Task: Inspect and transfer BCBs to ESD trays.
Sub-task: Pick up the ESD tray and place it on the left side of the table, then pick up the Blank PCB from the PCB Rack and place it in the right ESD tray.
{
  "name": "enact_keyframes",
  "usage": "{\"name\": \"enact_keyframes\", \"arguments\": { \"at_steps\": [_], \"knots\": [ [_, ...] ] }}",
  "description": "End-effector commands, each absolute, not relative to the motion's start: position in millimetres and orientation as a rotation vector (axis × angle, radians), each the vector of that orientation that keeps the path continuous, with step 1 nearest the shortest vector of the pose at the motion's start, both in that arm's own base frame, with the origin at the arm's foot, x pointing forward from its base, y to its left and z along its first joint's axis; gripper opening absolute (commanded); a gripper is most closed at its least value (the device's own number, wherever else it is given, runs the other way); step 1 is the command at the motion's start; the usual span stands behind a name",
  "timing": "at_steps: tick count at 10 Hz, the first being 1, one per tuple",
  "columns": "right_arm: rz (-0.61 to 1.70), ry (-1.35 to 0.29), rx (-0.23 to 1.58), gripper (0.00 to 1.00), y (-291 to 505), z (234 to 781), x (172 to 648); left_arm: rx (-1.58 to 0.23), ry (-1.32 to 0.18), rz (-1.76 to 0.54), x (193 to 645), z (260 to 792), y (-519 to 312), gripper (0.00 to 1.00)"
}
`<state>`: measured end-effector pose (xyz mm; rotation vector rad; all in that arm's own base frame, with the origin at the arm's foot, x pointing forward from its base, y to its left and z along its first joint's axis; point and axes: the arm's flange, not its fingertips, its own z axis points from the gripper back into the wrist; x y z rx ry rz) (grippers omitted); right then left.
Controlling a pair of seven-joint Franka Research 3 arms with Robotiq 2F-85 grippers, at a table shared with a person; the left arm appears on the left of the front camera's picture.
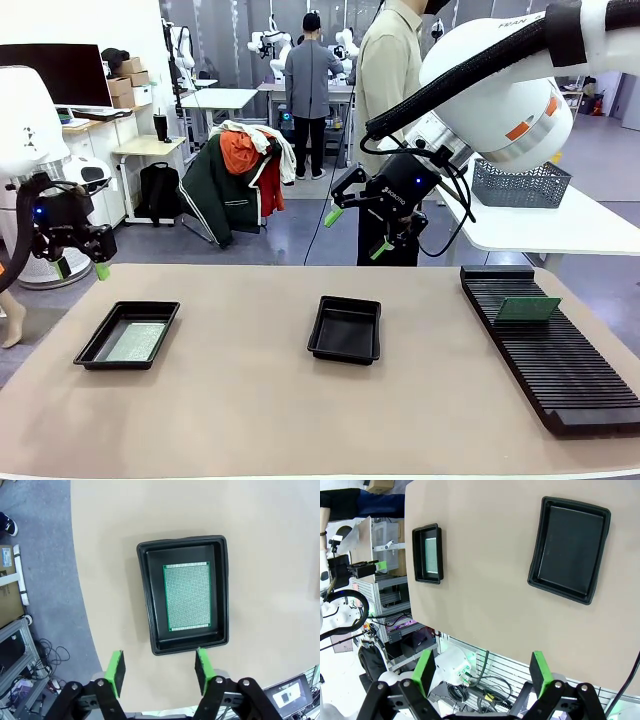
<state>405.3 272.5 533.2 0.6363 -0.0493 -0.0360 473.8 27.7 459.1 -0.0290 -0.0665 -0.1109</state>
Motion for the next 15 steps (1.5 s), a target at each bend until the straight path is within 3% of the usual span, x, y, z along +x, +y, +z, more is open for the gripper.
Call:
{"name": "enact_keyframes", "arguments": {
  "at_steps": [1, 15],
  "knots": [
    [-0.036, -0.051, 0.63, 1.0, 273.3, 532.2, 407.2, -0.032, -0.067, -0.109, 474.2, 453.7, 28.1, 0.75],
    [-0.036, -0.051, 0.63, 1.0, 273.3, 532.2, 407.2, -0.032, -0.067, -0.109, 474.2, 453.7, 28.1, 0.75]
  ]
}}
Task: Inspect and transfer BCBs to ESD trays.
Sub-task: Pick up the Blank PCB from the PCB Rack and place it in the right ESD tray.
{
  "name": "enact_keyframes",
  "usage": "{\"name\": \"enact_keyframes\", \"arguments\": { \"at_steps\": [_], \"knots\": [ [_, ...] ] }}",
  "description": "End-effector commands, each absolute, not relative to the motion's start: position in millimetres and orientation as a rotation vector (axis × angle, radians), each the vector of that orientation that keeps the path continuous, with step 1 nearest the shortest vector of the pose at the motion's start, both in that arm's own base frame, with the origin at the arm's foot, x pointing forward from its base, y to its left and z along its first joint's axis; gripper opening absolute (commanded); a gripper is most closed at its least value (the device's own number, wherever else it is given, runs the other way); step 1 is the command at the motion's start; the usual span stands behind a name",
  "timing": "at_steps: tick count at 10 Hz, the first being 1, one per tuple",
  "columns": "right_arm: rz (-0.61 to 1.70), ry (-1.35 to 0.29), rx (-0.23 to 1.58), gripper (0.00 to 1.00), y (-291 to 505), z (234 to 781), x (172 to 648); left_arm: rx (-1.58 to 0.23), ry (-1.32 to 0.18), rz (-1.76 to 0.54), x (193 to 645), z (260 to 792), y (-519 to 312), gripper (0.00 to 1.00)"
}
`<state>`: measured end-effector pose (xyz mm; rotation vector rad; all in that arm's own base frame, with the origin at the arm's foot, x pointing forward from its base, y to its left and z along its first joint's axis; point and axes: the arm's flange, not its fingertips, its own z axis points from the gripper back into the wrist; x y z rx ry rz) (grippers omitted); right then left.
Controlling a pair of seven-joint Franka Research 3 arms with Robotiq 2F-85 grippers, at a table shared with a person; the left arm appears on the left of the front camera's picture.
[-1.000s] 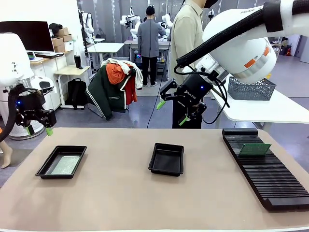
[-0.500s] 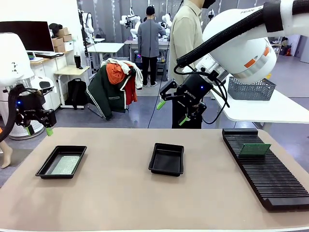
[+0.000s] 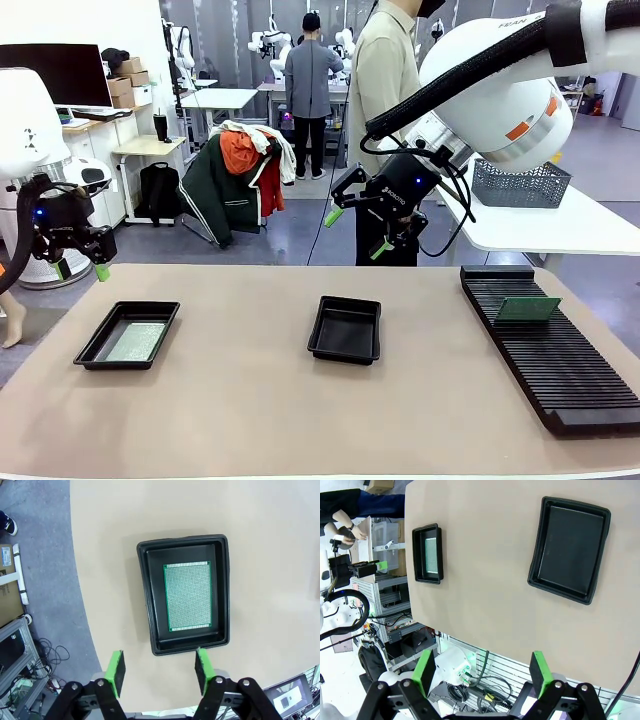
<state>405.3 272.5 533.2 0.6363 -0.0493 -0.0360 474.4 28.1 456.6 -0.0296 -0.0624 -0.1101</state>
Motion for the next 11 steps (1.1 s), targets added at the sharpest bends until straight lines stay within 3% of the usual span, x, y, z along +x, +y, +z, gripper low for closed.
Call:
{"name": "enact_keyframes", "arguments": {
  "at_steps": [1, 4, 11],
  "knots": [
    [-0.036, -0.049, 0.636, 1.0, 273, 533, 405, -0.032, -0.067, -0.109, 474, 454, 28, 0.75],
    [0.182, -0.076, 0.59, 1.0, 229, 555, 388, -0.032, -0.067, -0.109, 474, 454, 28, 0.75],
    [0.882, -0.171, 0.198, 1.0, 48, 647, 367, -0.032, -0.067, -0.109, 474, 454, 28, 0.75]
  ]
}}
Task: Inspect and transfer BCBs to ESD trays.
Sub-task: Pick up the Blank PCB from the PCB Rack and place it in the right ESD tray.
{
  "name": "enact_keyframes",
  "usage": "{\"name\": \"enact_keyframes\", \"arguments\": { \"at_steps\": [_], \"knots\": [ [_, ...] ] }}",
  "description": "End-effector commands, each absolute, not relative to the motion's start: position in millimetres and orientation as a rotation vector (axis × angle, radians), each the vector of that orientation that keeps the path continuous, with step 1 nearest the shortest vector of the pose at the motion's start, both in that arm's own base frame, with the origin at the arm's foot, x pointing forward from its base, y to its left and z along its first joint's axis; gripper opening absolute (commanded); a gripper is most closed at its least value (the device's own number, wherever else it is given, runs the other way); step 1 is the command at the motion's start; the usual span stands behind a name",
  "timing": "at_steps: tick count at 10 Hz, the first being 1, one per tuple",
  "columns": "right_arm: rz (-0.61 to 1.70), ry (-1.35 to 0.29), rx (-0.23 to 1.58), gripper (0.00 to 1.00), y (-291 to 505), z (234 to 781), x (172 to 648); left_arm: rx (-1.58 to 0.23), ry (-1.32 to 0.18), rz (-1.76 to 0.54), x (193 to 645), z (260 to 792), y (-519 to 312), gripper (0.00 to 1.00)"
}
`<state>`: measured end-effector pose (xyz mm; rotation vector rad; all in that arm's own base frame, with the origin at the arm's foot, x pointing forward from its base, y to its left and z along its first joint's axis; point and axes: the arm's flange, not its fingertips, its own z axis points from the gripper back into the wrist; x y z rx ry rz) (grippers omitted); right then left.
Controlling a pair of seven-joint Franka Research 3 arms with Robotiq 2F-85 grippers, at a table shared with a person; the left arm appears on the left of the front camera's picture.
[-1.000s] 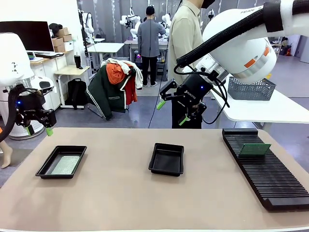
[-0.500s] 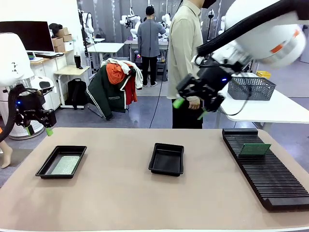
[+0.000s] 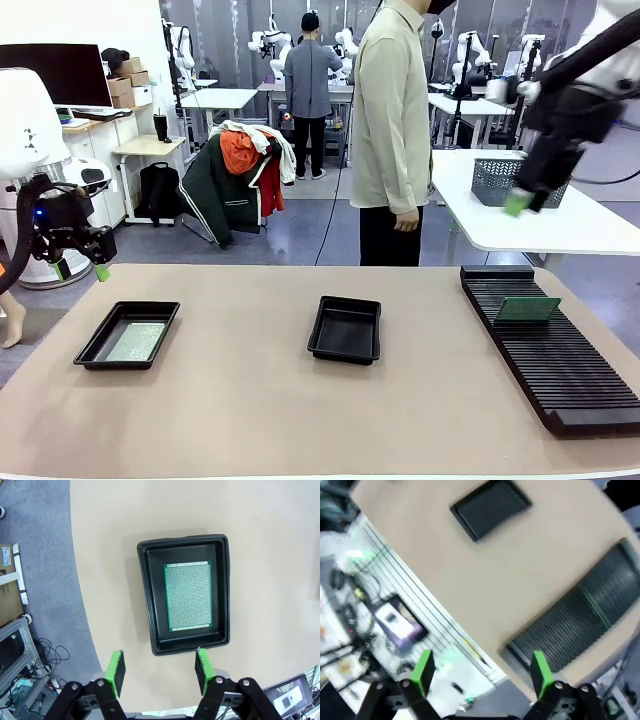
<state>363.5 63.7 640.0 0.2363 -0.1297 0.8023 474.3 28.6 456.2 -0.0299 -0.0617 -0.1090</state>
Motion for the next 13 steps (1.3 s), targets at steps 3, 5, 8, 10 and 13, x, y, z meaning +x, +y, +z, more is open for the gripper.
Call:
{"name": "enact_keyframes", "arguments": {
  "at_steps": [3, 5, 8, 10, 13],
  "knots": [
    [1.165, -0.201, 0.062, 1.0, -16, 678, 352, -0.032, -0.067, -0.109, 474, 454, 28, 0.75],
    [1.259, -0.216, 0.034, 1.0, -46, 691, 346, -0.032, -0.067, -0.109, 474, 454, 28, 0.75],
    [1.419, -0.214, 0.018, 1.0, -73, 702, 334, -0.032, -0.067, -0.109, 474, 454, 28, 0.75],
    [1.496, -0.238, 0.018, 1.0, -82, 705, 332, -0.032, -0.067, -0.109, 474, 454, 28, 0.75],
    [1.529, -0.215, -0.045, 1.0, -79, 711, 332, -0.032, -0.067, -0.109, 474, 454, 28, 0.75]
  ]
}}
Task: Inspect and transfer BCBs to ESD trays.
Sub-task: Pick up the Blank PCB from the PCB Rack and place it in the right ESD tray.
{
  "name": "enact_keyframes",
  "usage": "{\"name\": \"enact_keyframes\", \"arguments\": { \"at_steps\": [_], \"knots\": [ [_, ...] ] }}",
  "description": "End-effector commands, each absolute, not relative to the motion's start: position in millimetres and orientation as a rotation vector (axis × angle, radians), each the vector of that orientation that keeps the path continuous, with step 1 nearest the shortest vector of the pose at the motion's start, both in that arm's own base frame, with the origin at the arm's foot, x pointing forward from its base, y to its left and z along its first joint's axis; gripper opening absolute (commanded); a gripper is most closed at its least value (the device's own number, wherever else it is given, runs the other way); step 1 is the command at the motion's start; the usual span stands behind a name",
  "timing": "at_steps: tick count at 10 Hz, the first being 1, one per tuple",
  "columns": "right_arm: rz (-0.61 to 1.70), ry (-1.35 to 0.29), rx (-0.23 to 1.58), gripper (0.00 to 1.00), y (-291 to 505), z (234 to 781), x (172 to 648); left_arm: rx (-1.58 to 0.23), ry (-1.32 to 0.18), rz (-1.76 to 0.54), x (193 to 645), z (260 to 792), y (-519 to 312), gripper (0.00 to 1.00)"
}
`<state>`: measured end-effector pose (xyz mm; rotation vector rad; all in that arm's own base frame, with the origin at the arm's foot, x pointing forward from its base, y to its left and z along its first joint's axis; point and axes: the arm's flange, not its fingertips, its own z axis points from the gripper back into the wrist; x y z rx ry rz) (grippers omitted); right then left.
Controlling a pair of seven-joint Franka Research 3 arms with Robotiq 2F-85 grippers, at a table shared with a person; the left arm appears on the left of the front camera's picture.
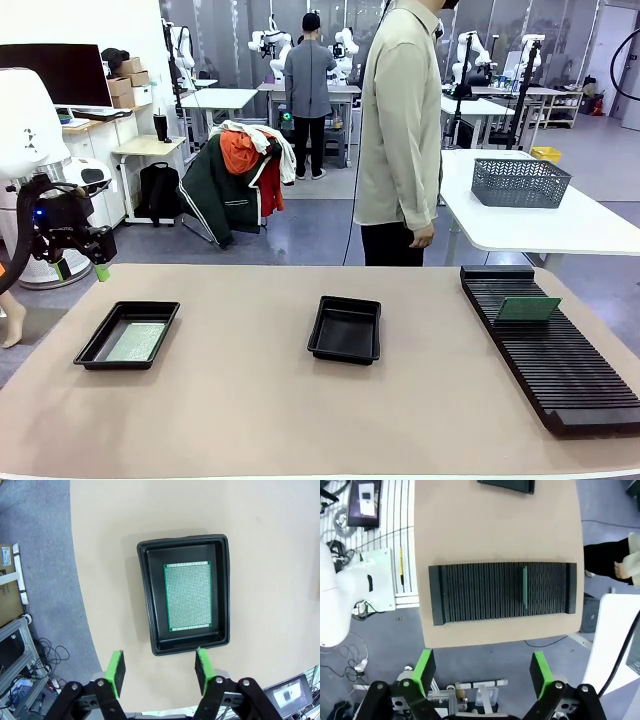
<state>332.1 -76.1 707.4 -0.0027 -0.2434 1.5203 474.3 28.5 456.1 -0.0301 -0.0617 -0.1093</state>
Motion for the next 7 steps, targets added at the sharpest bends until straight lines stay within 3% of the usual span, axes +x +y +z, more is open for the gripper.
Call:
{"name": "enact_keyframes", "arguments": {
  "at_steps": [1, 7],
  "knots": [
    [1.51, -0.25, 0.01, 1.0, -76.8, 705.9, 332.4, -0.032, -0.067, -0.109, 474.2, 453.7, 28.1, 0.75],
    [1.51, -0.25, 0.01, 1.0, -76.8, 705.9, 332.4, -0.032, -0.067, -0.109, 474.2, 453.7, 28.1, 0.75]
  ]
}}
